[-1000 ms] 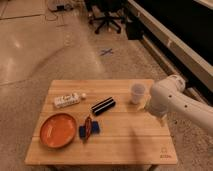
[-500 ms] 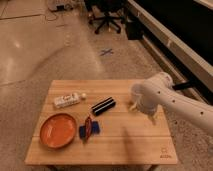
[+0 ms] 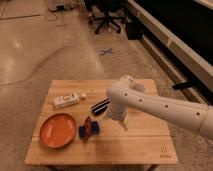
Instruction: Pick up the ceramic bowl
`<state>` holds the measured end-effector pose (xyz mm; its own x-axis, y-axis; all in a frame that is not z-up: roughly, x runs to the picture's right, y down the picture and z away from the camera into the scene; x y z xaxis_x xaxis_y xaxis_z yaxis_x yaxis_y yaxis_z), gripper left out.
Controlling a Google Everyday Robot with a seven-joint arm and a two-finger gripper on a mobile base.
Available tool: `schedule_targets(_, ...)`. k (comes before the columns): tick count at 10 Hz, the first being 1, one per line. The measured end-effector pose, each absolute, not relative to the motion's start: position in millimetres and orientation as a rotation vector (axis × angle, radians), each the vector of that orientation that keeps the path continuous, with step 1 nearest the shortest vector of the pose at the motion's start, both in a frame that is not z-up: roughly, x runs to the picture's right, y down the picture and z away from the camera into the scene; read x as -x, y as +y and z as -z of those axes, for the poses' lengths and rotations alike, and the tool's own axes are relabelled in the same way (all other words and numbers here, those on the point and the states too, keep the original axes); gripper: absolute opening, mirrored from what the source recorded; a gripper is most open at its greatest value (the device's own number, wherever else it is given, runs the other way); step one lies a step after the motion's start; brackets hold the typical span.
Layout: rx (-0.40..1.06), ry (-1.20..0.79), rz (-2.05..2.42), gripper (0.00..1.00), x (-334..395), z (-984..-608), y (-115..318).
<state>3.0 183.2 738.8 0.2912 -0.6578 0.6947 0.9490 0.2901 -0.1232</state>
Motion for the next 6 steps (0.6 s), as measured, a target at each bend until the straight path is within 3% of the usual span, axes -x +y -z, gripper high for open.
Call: schedule_targets(6, 0.564, -0.696, 1.19, 0.8, 100.0, -726.1, 212.1)
